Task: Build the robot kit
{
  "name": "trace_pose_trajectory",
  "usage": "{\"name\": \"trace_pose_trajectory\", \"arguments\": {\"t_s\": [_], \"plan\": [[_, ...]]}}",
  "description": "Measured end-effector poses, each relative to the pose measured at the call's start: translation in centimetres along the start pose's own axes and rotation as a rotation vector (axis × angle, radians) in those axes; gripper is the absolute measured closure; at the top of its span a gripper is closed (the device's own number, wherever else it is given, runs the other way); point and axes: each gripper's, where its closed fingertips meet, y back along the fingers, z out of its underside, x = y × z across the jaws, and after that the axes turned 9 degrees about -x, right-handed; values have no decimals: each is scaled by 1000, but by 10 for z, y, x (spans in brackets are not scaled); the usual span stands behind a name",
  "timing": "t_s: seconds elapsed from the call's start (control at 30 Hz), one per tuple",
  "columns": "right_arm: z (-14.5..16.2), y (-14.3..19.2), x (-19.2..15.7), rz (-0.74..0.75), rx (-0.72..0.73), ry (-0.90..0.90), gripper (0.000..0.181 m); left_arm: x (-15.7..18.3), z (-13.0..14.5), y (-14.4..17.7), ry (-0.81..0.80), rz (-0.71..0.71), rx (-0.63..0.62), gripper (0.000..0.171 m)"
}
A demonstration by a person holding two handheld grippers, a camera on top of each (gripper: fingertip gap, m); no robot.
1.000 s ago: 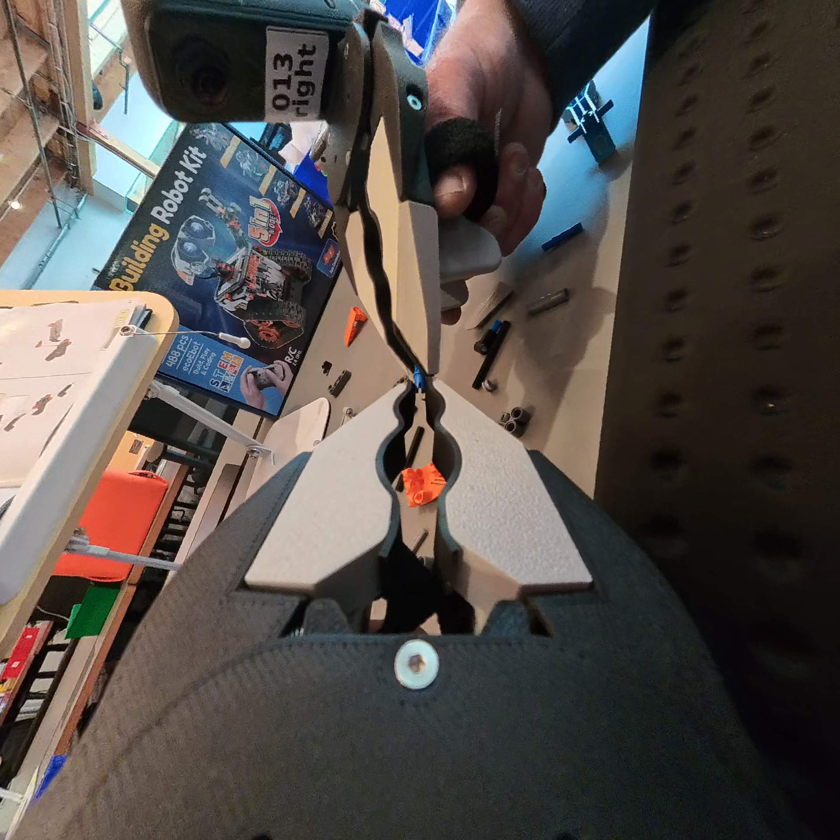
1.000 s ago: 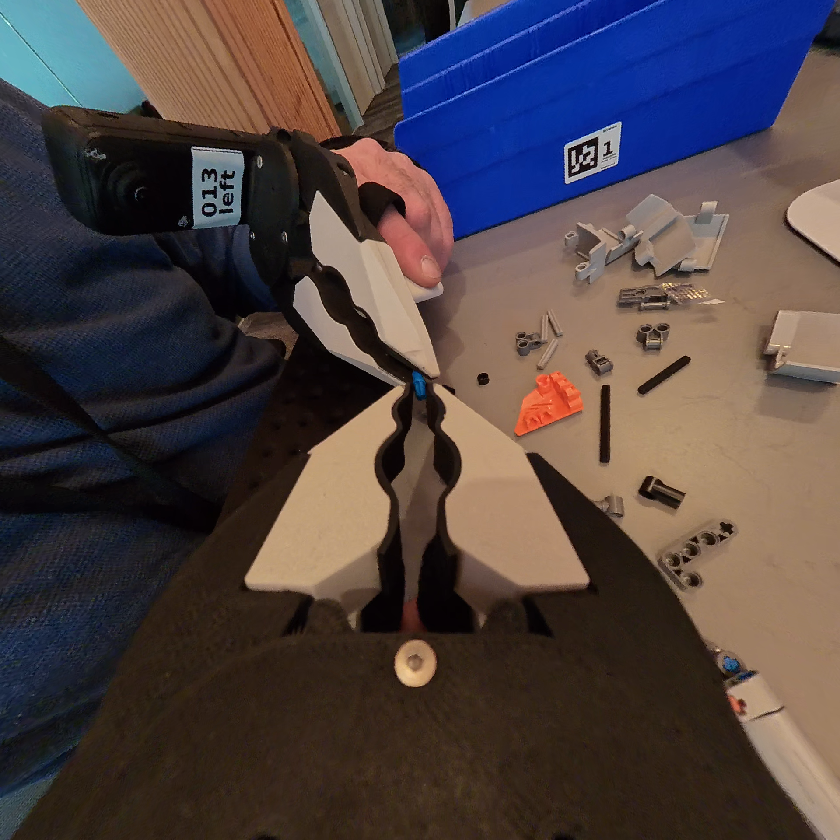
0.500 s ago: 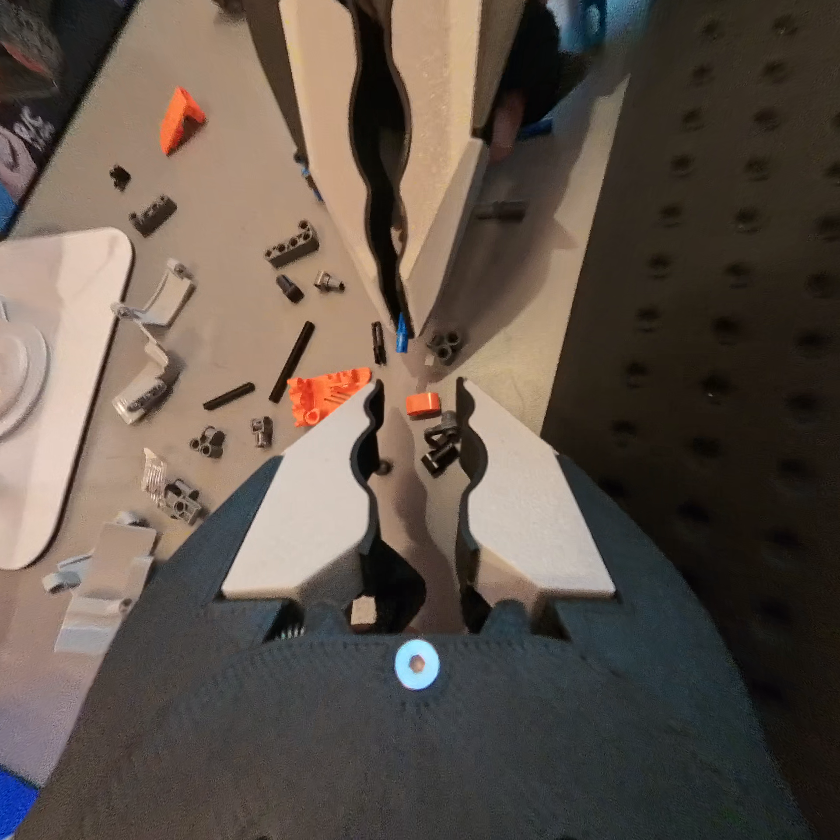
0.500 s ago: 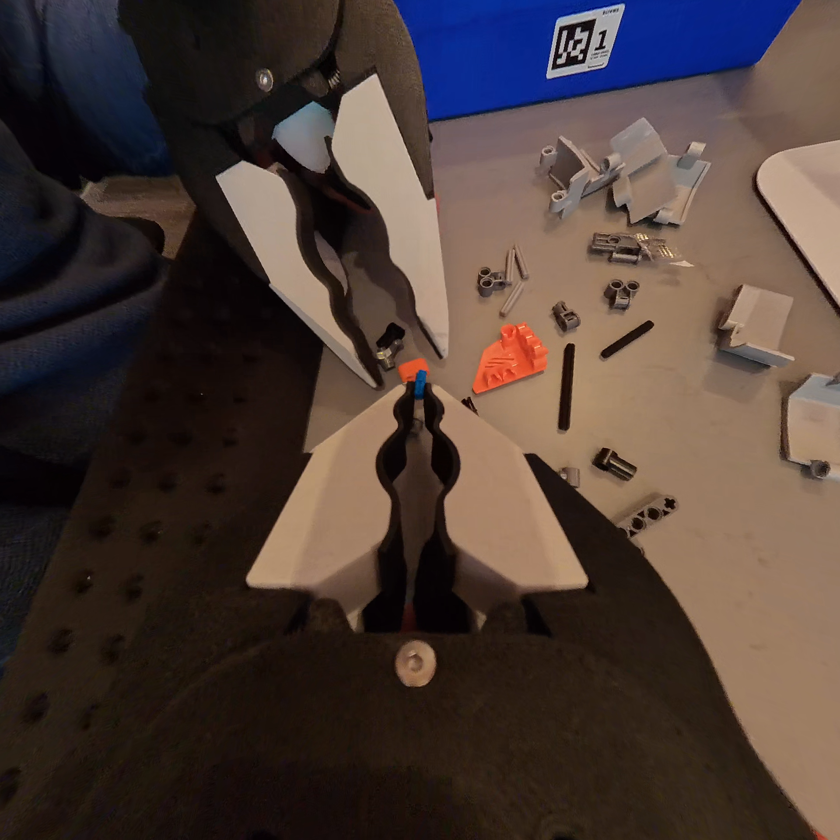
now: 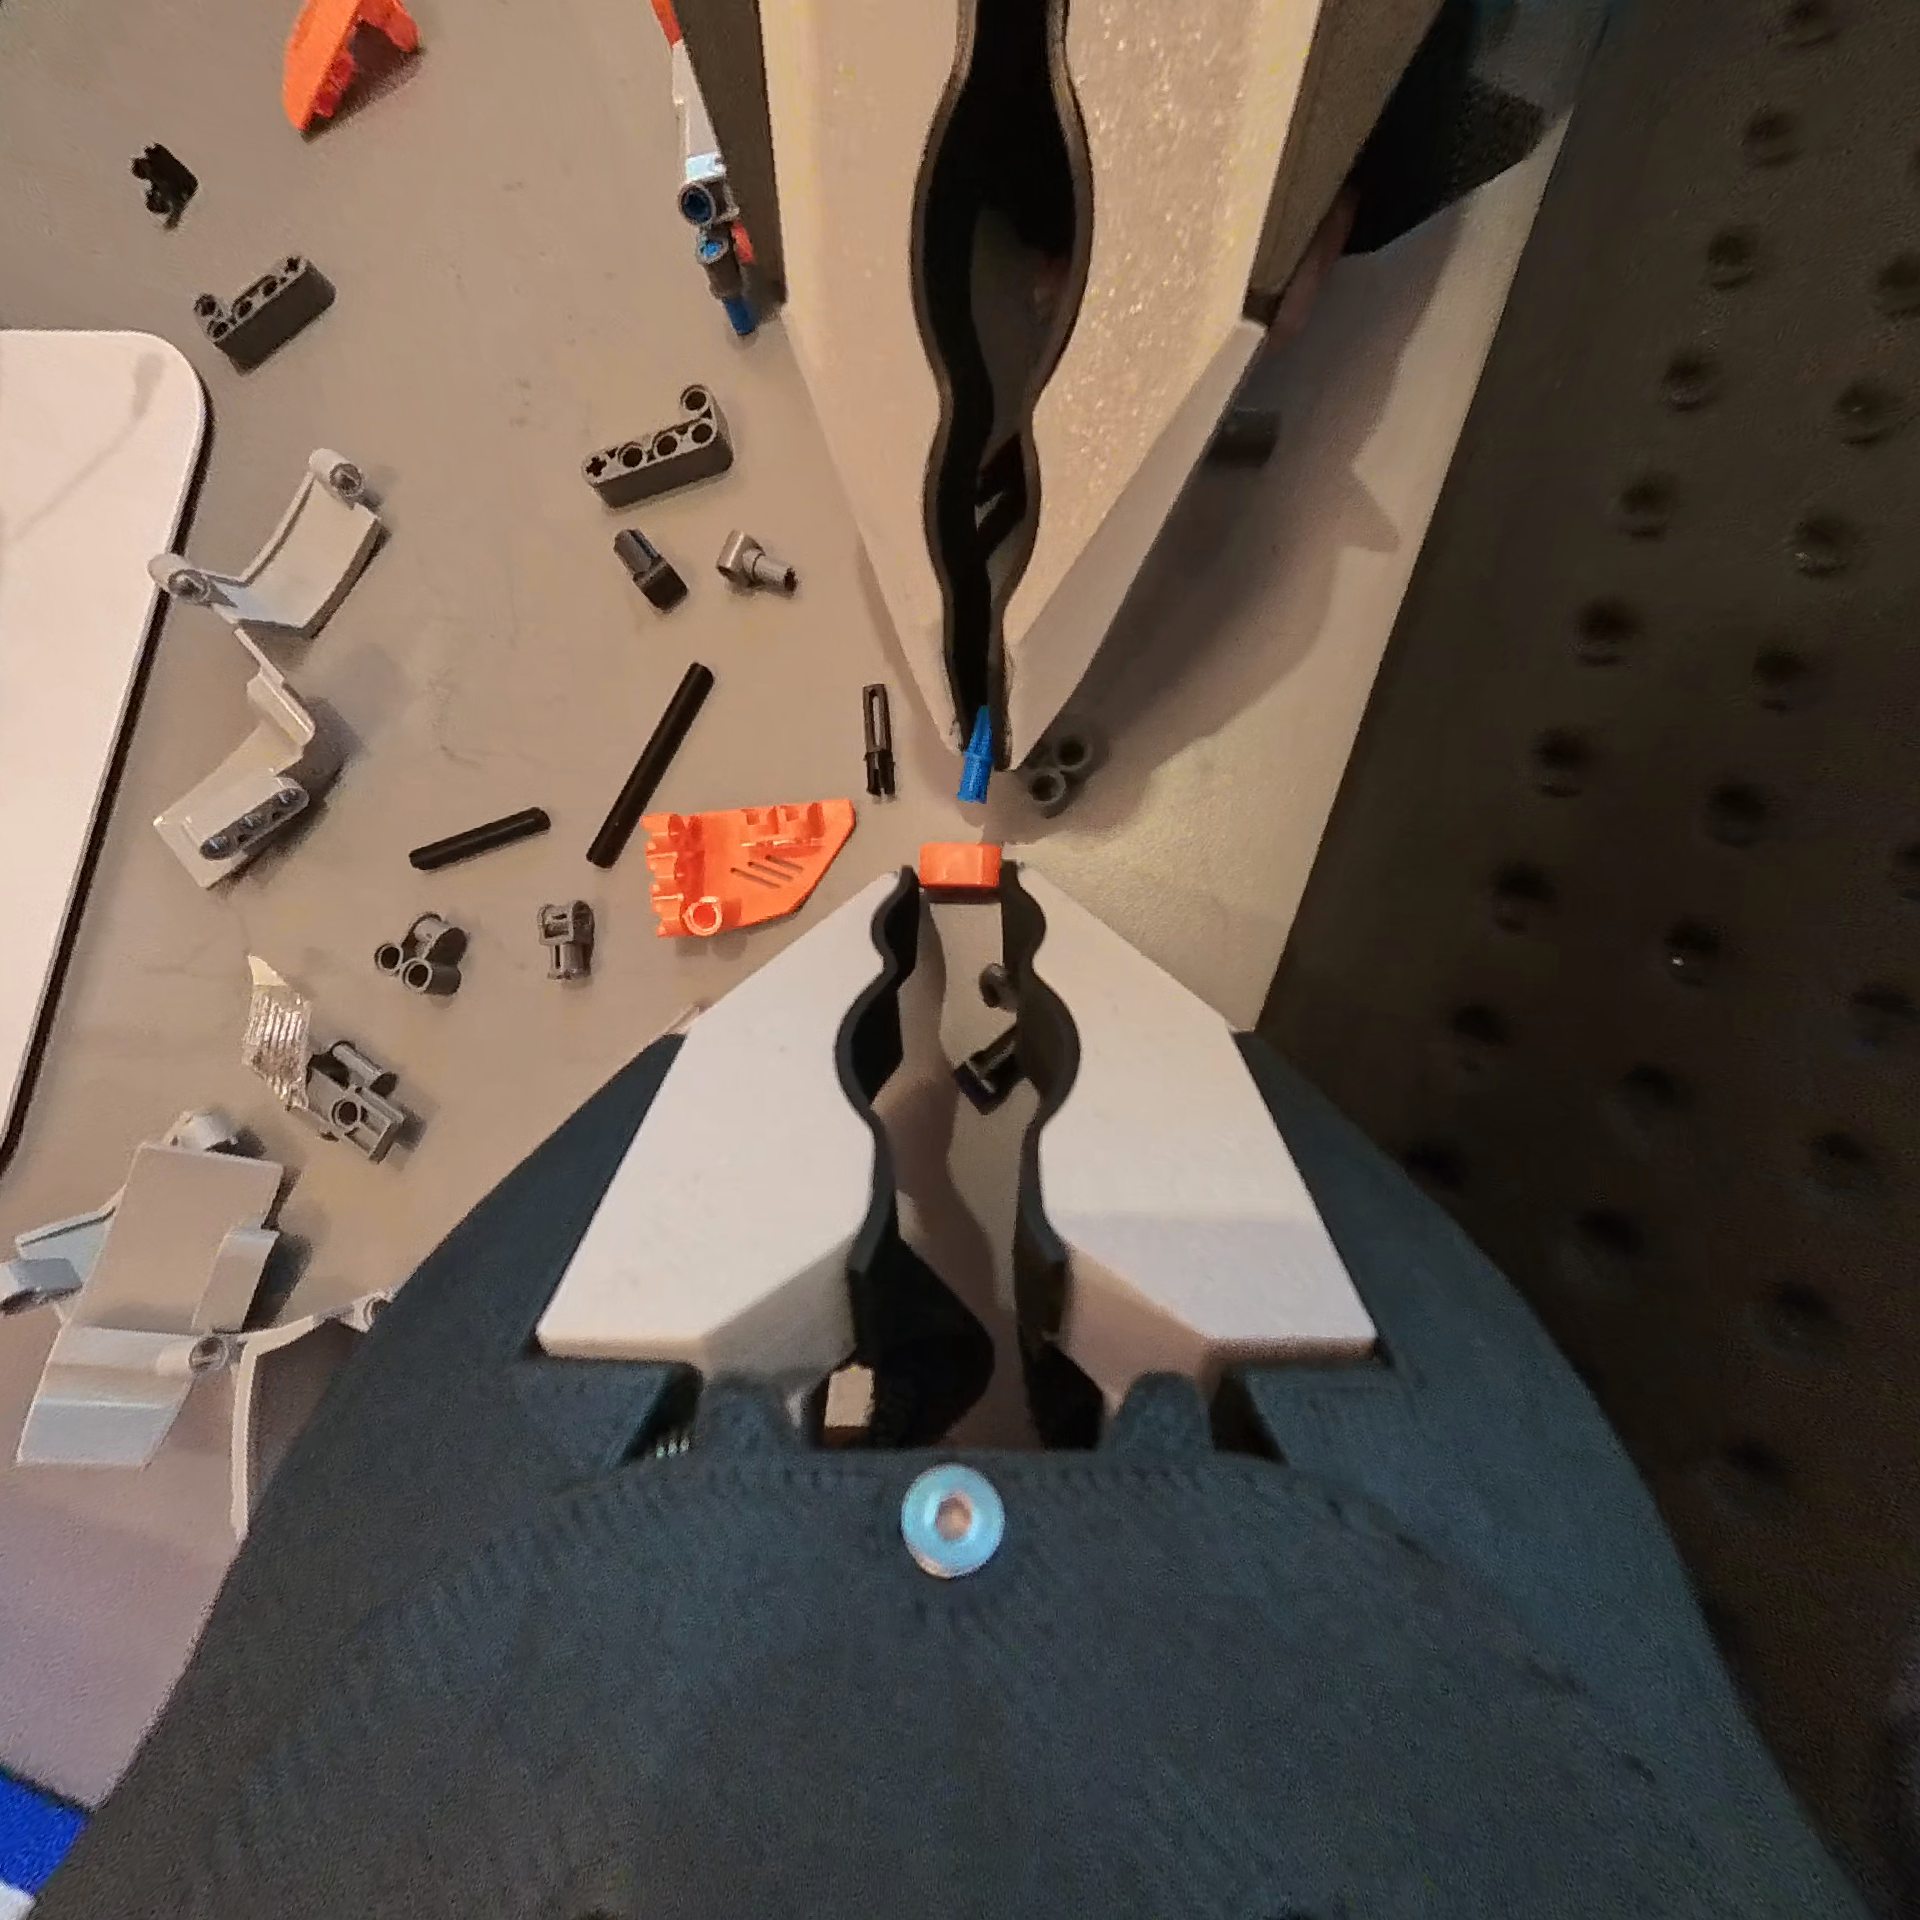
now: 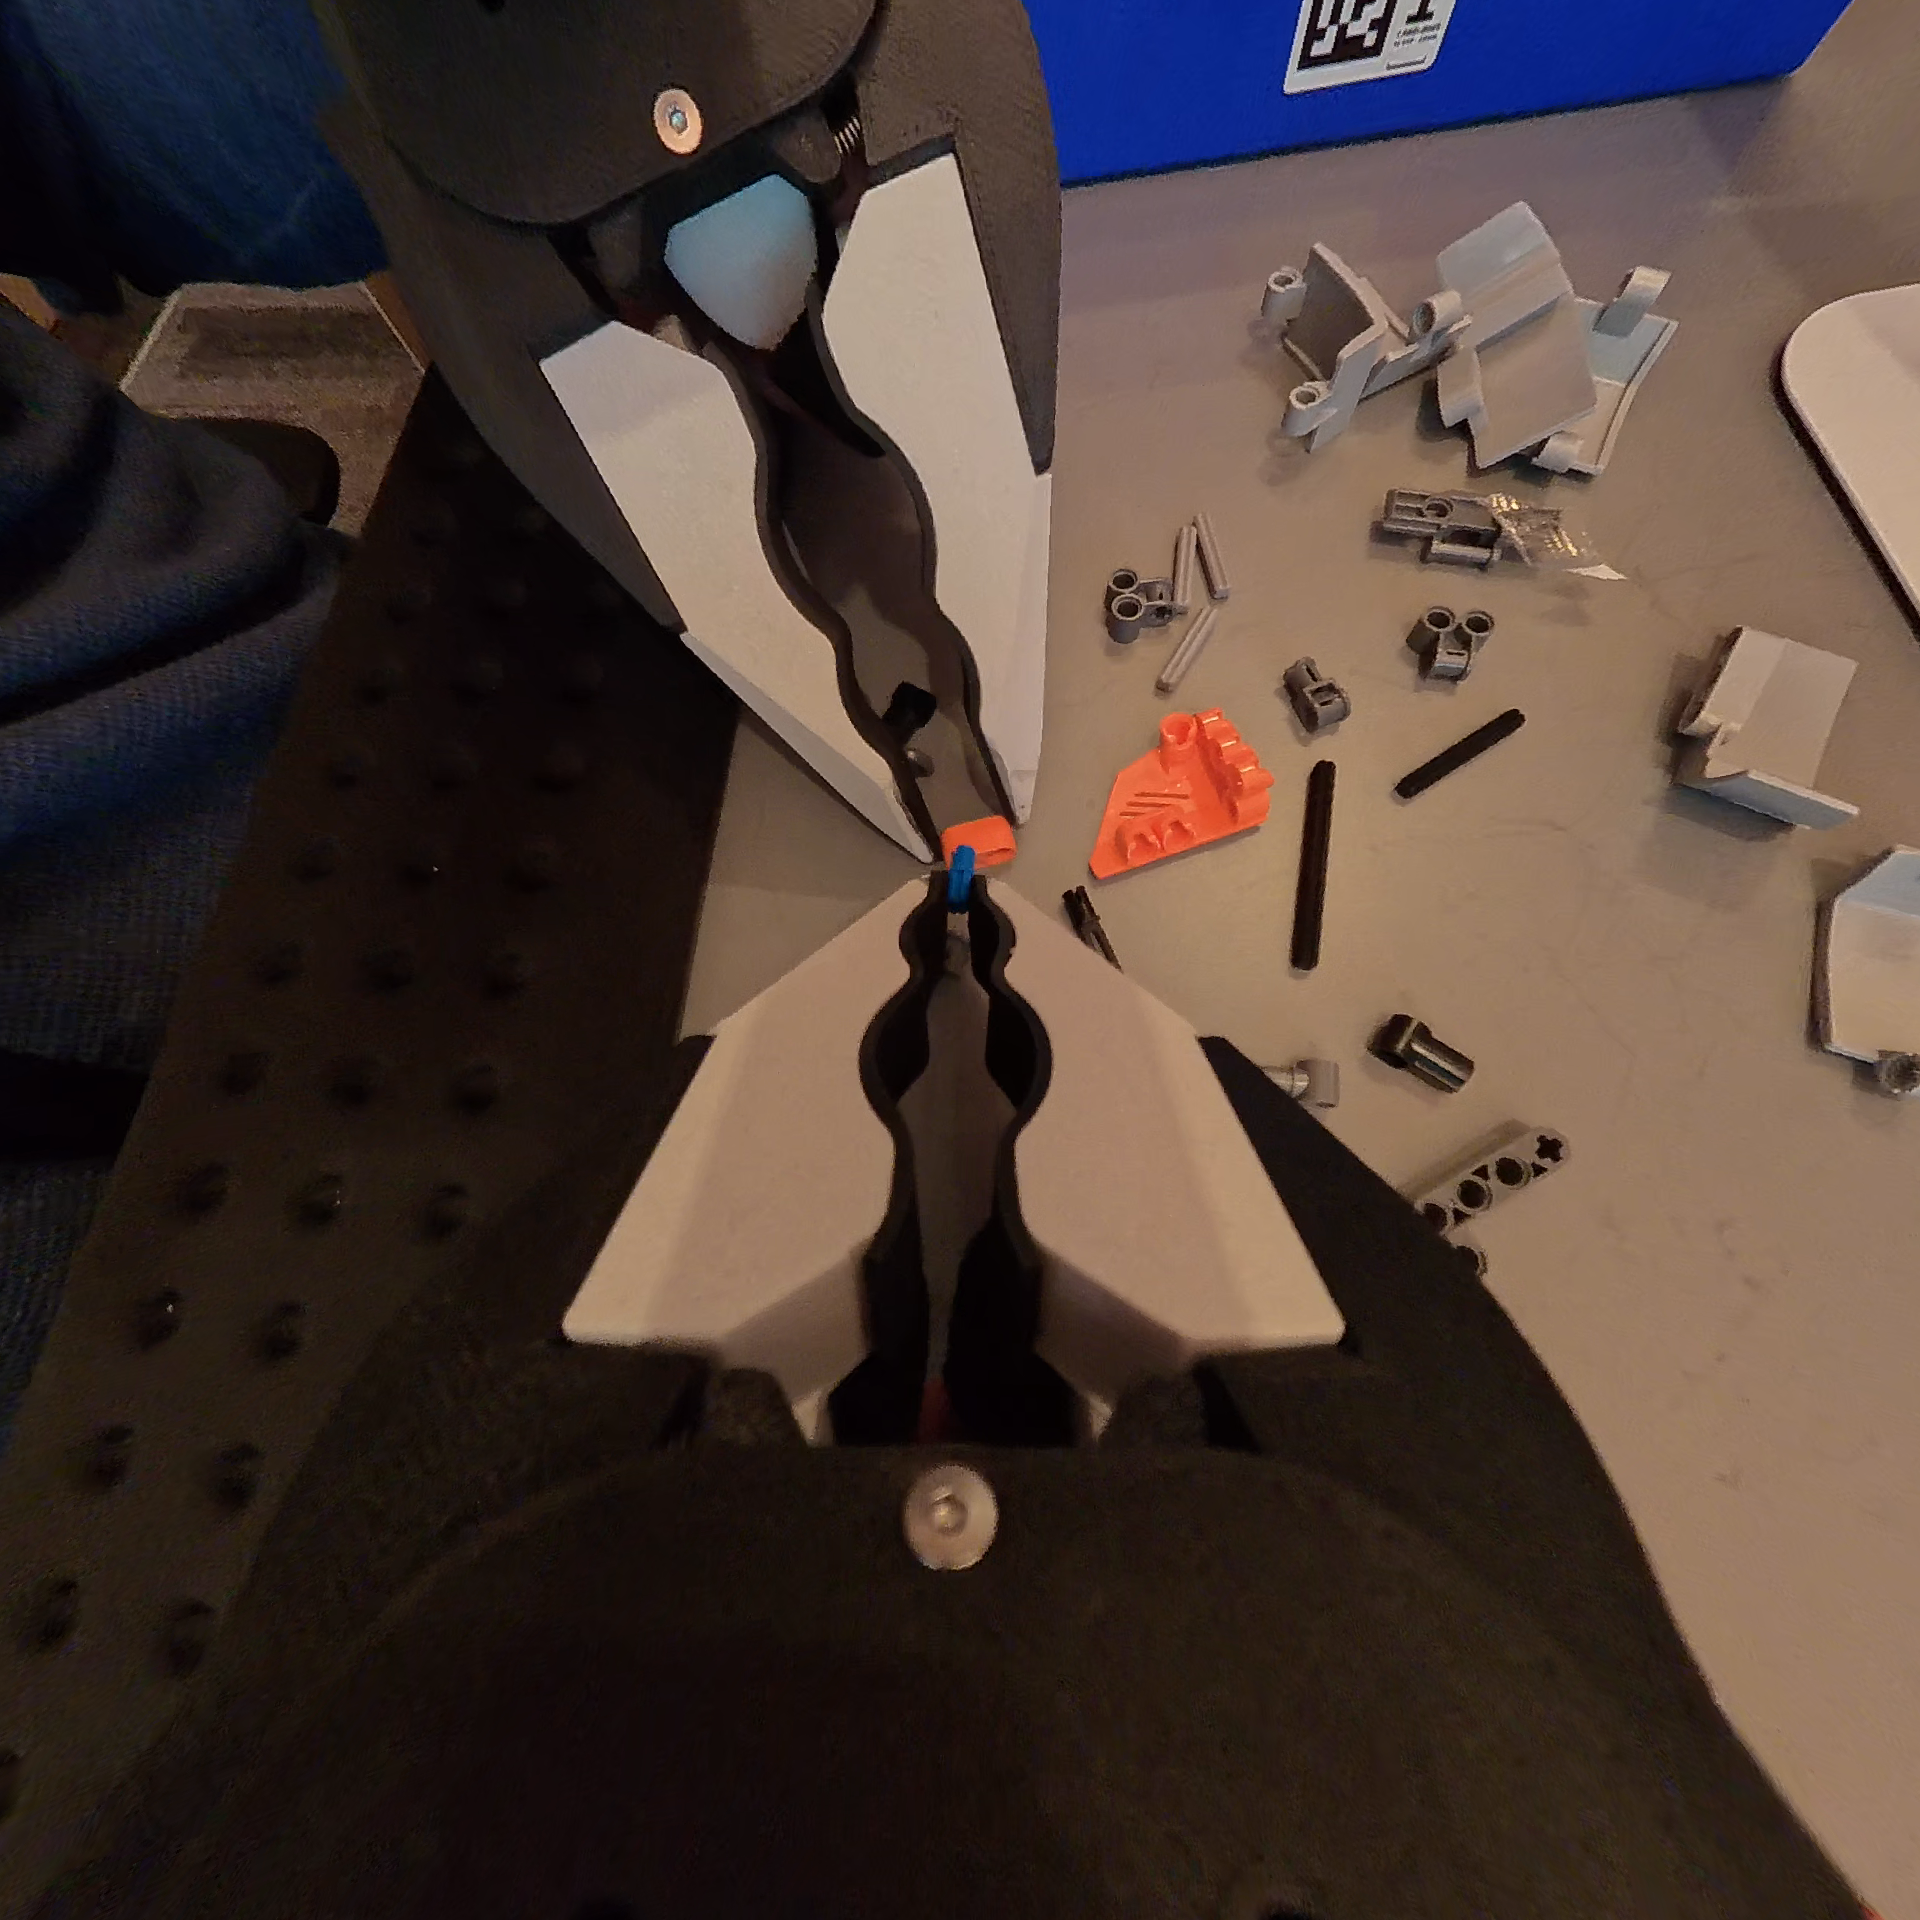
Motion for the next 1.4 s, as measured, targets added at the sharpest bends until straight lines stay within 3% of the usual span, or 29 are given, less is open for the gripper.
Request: {"name": "trace_pose_trajectory", "arguments": {"t_s": [0.5,0.7,1.4], "plan": [[5,-1,4,3,-18,-13,179,1,-5,-4,-33,31,19,158],[5,0,6,17,-7,-9,179,2,-17,3,-122,-61,143,158],[-13,16,-2,-30,153,48,180,3,-29,25,-214,-209,329,159]]}}
